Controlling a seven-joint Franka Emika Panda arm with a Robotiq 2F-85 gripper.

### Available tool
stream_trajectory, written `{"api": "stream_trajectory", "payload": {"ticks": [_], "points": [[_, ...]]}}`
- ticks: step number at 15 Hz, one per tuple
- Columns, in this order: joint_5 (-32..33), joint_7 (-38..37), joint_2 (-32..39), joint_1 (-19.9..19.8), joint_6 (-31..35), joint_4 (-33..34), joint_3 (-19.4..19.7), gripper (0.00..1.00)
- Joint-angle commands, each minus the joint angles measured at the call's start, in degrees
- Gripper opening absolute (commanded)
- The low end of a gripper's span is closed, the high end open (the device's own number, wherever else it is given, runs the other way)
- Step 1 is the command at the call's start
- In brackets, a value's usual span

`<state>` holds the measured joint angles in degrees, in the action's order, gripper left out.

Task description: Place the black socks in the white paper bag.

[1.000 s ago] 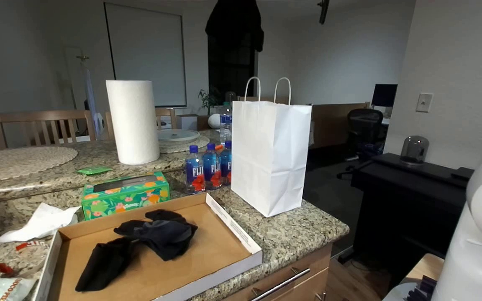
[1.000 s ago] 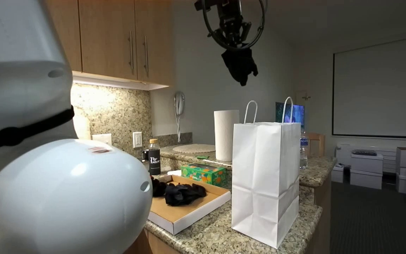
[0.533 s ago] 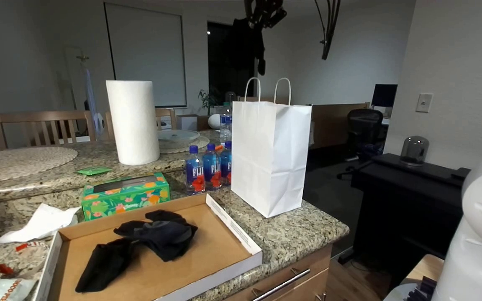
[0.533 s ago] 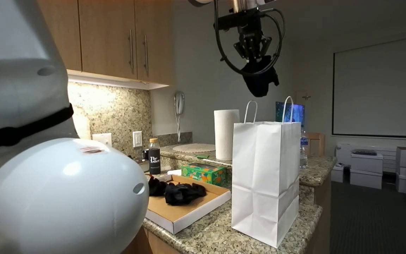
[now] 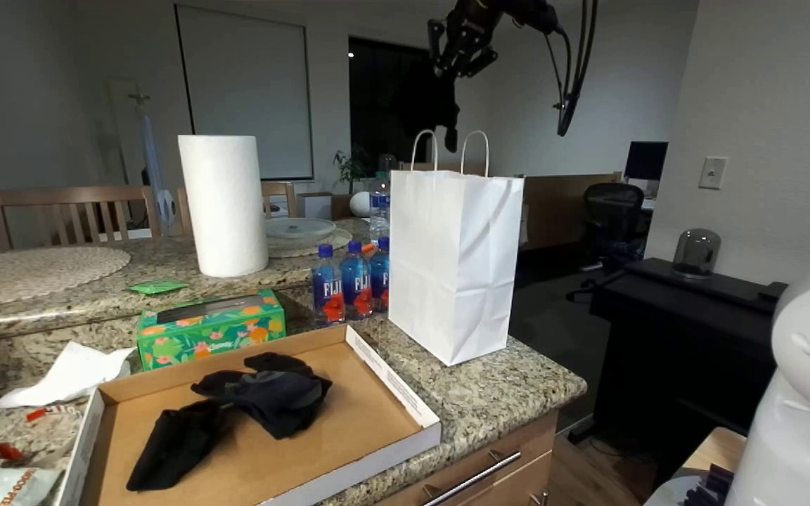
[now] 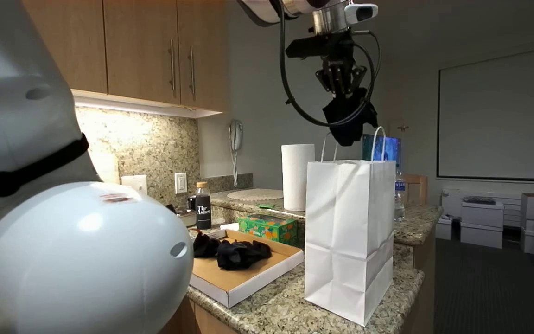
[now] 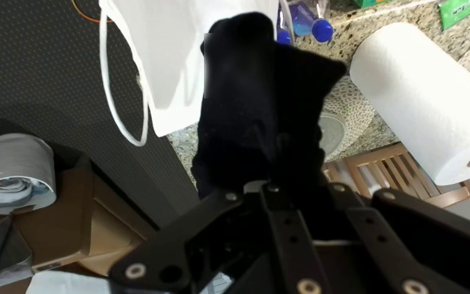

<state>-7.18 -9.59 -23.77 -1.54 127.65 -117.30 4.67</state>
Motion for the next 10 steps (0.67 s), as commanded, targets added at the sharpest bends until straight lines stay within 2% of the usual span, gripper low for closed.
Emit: {"api": "stream_trajectory", "payload": {"ticks": [1,10], "points": [[-2.5,-0.3,-1.2,-0.9,2.1,-4.1,0.2,0.1],[-1.5,-2.2,0.1,-1.9,0.1,-5.1,-0.4,0.1]]}}
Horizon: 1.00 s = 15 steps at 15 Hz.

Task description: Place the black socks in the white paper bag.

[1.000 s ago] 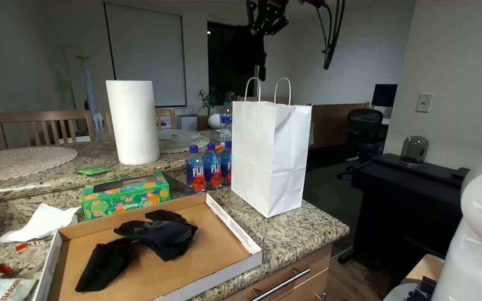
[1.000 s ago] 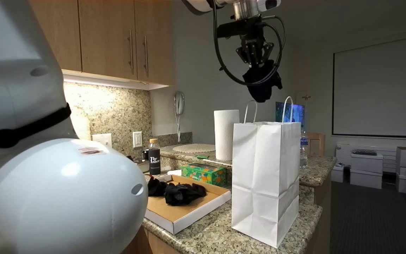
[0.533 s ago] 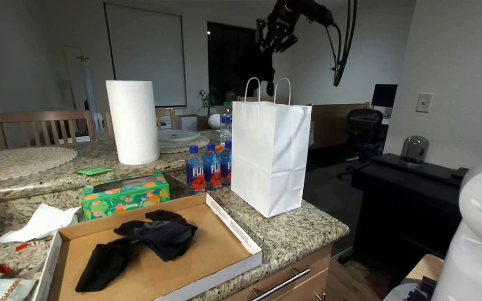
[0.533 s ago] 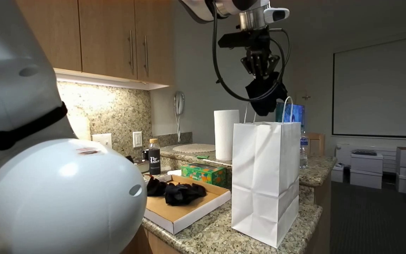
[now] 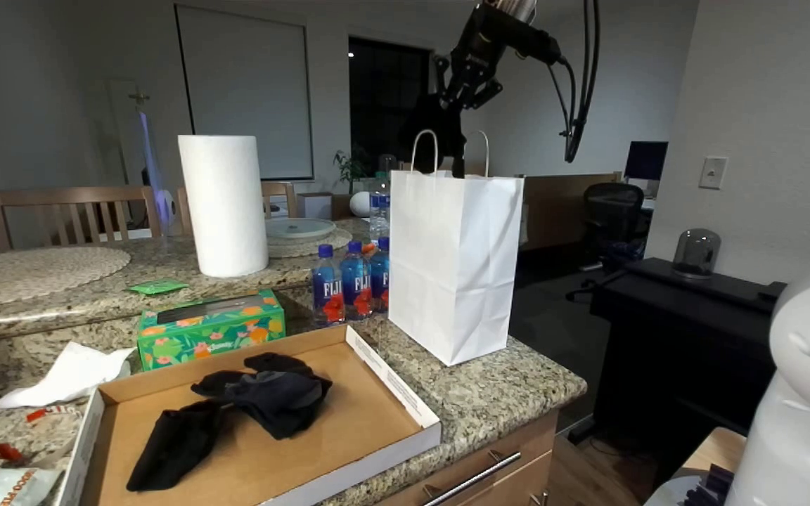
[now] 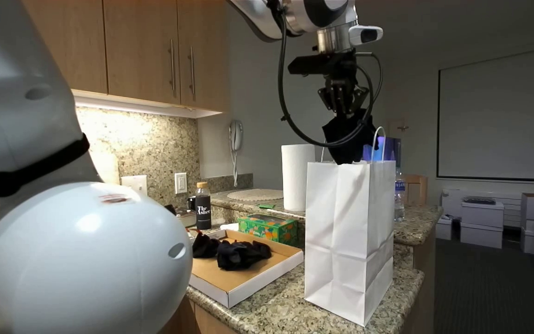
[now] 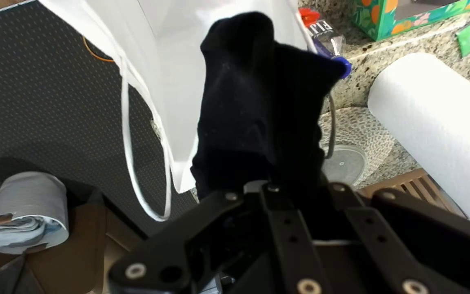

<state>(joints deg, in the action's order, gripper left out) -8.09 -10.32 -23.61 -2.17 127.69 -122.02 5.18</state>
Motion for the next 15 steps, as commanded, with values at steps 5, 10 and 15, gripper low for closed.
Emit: {"api": "stream_trajectory", "payload": {"ticks": [5,10,15], "points": [[-0.8,-1.9,0.7,-1.2,0.0,0.0,-0.8,0.47],[-0.6,-2.6,0.7,-1.2,-0.1,0.1,-1.1,0.8],[-0.5,-0.9,-0.6,-0.3,-1.5,1.0,-1.7,1.0]]}}
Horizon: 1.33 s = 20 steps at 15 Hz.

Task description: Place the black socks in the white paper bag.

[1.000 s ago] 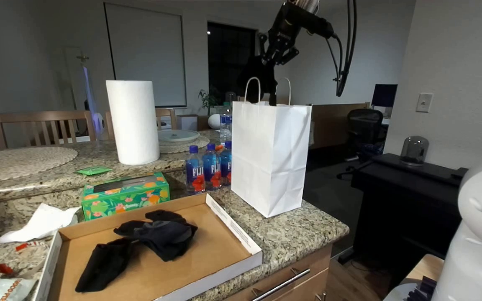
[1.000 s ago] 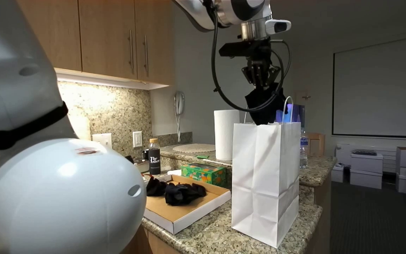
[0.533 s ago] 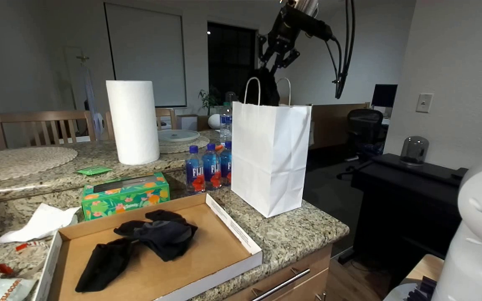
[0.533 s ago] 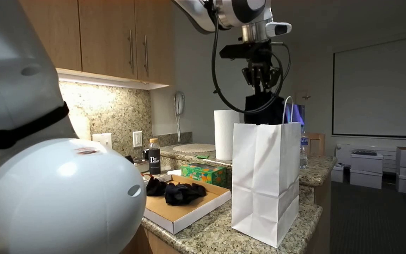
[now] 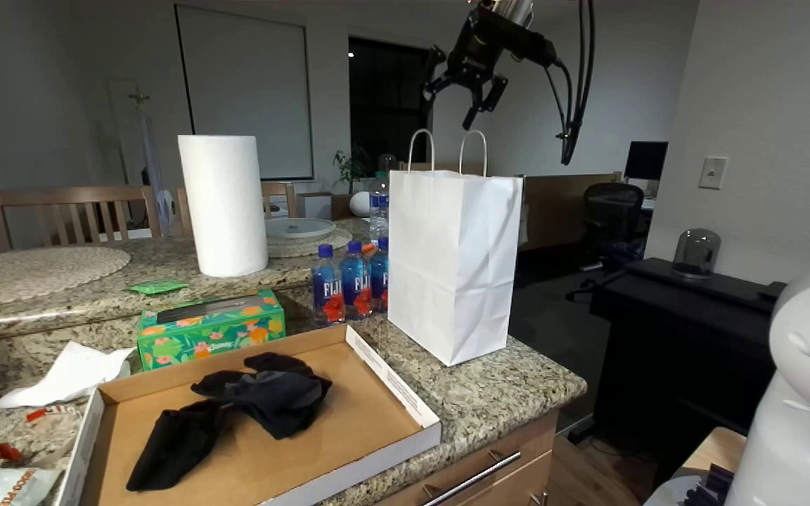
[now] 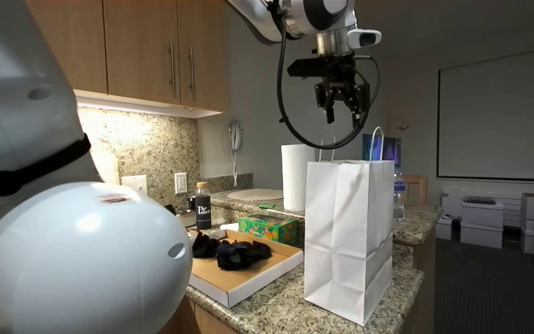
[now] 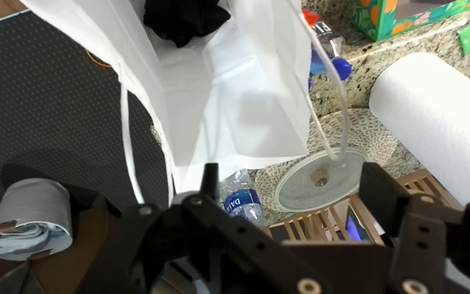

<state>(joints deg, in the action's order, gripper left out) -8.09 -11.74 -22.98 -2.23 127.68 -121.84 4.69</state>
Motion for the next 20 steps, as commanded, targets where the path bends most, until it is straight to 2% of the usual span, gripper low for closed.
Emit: {"api": "stream_trajectory", "payload": {"ticks": [1,3,8,12,16,20], "points": [[-0.4,1.3,-2.0,0.3,-2.4,1.4,-1.7,1.0],[1.1,2.5,-3.5,1.3,-6.4,3.6,-3.5,1.0],[2.6,5.1,-2.9,5.8,-22.6,14.5,-9.5,1.0],[3.9,3.3,2.8,9.7,-29.2,22.3,-17.0,1.0],[6.3,2.2,11.4,12.8,-29.6,26.3,-23.5,1.0],[10.4,-0.5,19.7,15.7,-27.3,25.5,-26.3,1.0]]}}
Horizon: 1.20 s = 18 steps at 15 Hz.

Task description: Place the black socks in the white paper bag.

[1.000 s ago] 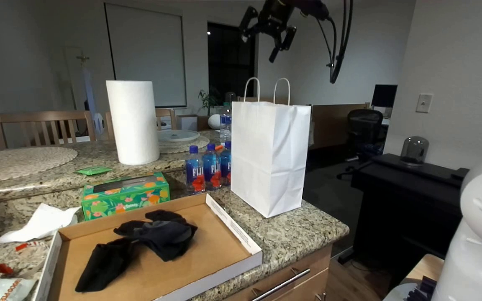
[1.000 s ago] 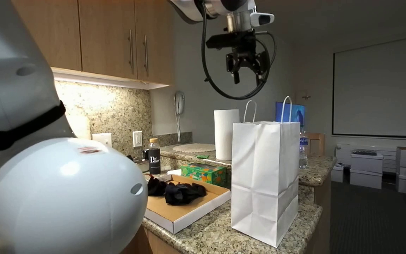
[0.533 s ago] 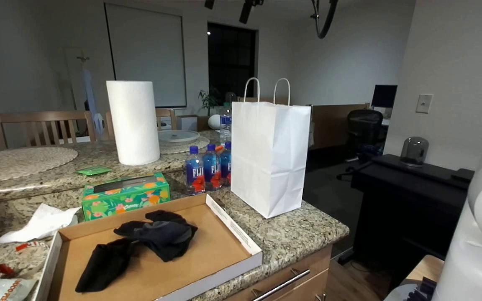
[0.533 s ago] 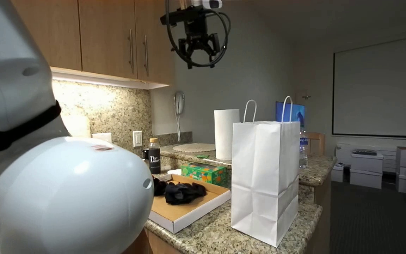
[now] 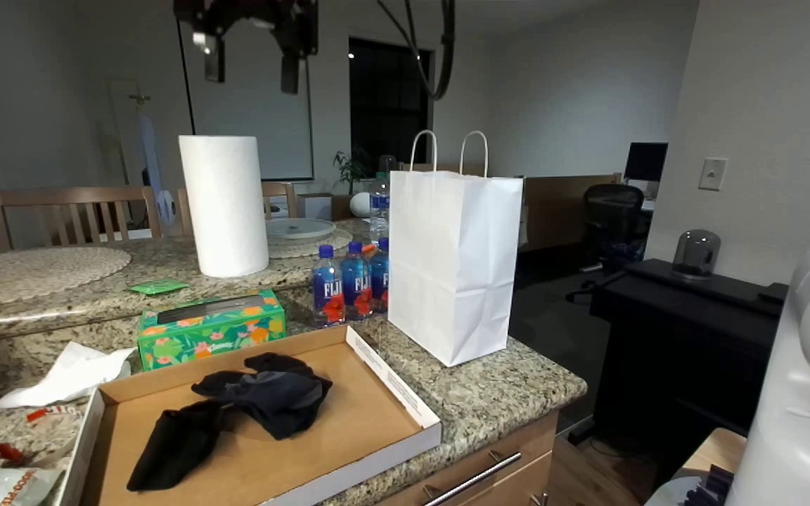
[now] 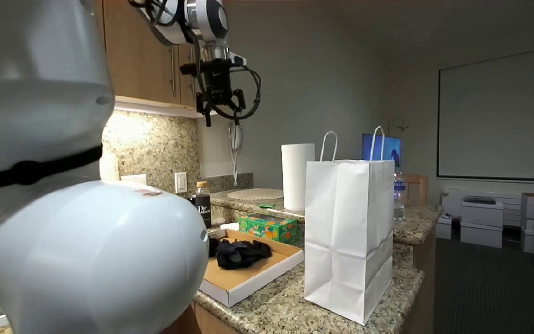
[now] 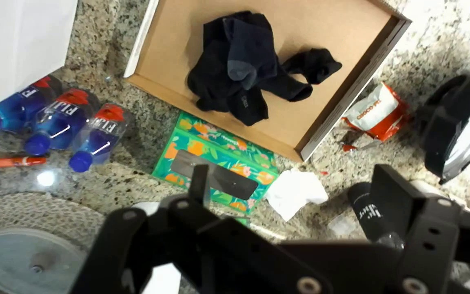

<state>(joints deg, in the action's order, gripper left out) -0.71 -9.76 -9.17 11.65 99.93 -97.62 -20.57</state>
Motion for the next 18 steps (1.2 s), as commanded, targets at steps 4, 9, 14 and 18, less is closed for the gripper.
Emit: {"api": "stream_trajectory", "payload": {"ticks": [4,9,14,18], "points": [[3.4,-6.2,12.3,4.5,5.6,-3.5,-0.1,1.0],[5.0,-12.5,17.6,7.1,16.8,-10.0,1.8,1.0],[8.1,-17.9,19.3,8.4,29.5,-17.8,4.9,1.0],[10.5,-17.7,21.5,8.2,32.6,-20.2,6.8,1.0]]}}
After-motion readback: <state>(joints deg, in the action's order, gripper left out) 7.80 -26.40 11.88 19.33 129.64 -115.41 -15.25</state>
